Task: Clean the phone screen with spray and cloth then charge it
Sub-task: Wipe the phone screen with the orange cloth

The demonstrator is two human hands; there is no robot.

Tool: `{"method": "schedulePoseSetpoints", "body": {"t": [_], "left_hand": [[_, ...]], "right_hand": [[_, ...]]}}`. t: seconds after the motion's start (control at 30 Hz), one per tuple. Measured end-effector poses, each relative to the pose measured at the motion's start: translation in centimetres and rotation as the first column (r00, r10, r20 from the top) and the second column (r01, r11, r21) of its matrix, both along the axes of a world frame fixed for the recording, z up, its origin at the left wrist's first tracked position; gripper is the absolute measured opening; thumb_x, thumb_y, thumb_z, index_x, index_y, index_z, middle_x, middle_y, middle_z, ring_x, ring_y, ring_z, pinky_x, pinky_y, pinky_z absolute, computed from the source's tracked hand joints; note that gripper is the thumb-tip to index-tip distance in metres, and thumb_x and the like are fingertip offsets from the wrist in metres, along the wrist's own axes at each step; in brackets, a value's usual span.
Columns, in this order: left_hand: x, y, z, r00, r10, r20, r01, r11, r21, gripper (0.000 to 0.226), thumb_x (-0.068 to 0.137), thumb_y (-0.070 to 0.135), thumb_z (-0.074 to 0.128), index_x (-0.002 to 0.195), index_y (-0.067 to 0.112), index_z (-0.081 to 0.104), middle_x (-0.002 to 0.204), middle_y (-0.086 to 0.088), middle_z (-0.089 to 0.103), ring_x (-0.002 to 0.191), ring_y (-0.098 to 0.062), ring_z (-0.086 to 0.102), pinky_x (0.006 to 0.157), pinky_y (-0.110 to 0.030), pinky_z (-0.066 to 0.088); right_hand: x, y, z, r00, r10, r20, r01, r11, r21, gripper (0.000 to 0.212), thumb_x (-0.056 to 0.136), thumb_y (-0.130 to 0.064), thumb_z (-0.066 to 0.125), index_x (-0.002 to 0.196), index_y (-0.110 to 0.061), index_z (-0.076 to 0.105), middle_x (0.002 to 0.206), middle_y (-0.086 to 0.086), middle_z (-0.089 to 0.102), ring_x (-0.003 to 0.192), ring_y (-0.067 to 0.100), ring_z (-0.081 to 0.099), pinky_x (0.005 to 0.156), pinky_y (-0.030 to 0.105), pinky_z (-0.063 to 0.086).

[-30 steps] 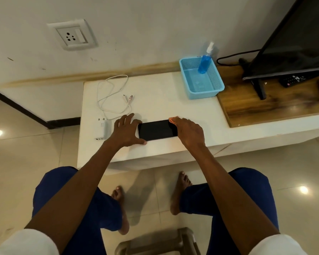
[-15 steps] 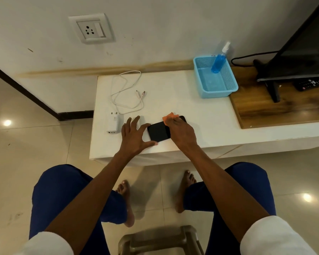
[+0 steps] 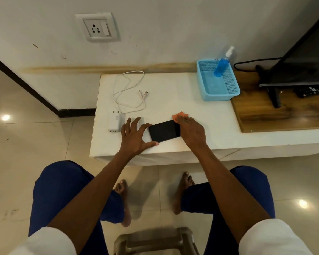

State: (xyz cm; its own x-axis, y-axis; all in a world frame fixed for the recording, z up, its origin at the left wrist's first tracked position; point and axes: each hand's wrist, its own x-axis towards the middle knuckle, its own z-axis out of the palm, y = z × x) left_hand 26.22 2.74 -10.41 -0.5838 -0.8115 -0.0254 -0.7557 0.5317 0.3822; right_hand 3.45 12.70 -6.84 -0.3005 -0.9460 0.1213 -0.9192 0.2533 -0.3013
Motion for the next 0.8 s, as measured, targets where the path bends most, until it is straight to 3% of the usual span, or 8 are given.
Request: {"method": "schedulePoseSetpoints", "body": {"t": [0.1, 0.27, 0.37, 0.57, 0.8], "left_hand": [[0.0, 0.1, 0.1, 1.000, 0.008, 0.004, -0.008, 1.000, 0.001, 0.086, 0.066, 0.087, 0.056, 0.139, 0.044, 0.044, 0.162, -0.005, 0.020, 0.151, -0.035, 0.003, 0.119, -0.056, 0.006], [0.6, -0.6, 0.0, 1.000, 0.028, 0.007, -0.027, 0.999, -0.030, 0.087, 0.066, 0.089, 0.052, 0.140, 0.044, 0.044, 0.162, -0.004, 0.021, 0.151, -0.036, 0.002, 0.119, -0.058, 0.006], [0.3, 0.7, 0.5, 1.000, 0.007, 0.003, -0.007, 1.000, 0.003, 0.086, 0.067, 0.087, 0.054, 0.141, 0.044, 0.043, 0.162, -0.004, 0.019, 0.152, -0.035, 0.001, 0.119, -0.057, 0.003], [0.3, 0.5, 0.3, 0.999, 0.032, -0.012, -0.031, 0.999, 0.044, 0.085, 0.069, 0.082, 0.059, 0.143, 0.043, 0.042, 0.163, -0.005, 0.018, 0.152, -0.036, -0.002, 0.120, -0.056, -0.001], [0.3, 0.9, 0.3, 0.999, 0.038, -0.027, -0.038, 0.999, 0.030, 0.086, 0.069, 0.082, 0.060, 0.144, 0.043, 0.043, 0.164, -0.005, 0.018, 0.152, -0.036, -0.002, 0.120, -0.056, 0.000]], "right_hand": [[-0.6, 0.4, 0.2, 1.000, -0.006, -0.016, 0.007, 1.000, 0.023, 0.043, 0.094, -0.027, 0.061, 0.135, -0.025, 0.049, 0.122, 0.006, 0.065, 0.104, 0.028, 0.064, 0.087, 0.040, 0.055], [0.1, 1.7, -0.1, 0.999, -0.007, -0.040, 0.010, 0.998, 0.069, 0.048, 0.091, -0.009, 0.059, 0.135, -0.025, 0.049, 0.110, 0.007, 0.067, 0.093, 0.028, 0.066, 0.075, 0.038, 0.053], [0.5, 4.9, 0.3, 0.995, -0.022, -0.096, 0.029, 0.996, 0.081, 0.056, 0.086, -0.010, 0.068, 0.136, -0.023, 0.045, 0.111, 0.008, 0.067, 0.092, 0.027, 0.067, 0.076, 0.040, 0.056], [1.3, 5.3, 0.0, 0.995, -0.019, -0.093, 0.020, 1.000, 0.005, 0.048, 0.090, -0.015, 0.067, 0.134, -0.018, 0.049, 0.121, 0.008, 0.067, 0.102, 0.028, 0.068, 0.082, 0.043, 0.057], [4.6, 4.3, 0.0, 0.984, 0.110, -0.138, -0.129, 0.982, -0.136, 0.056, 0.069, -0.001, 0.082, 0.122, -0.006, 0.063, 0.114, 0.013, 0.070, 0.101, 0.031, 0.070, 0.065, 0.038, 0.060]]}}
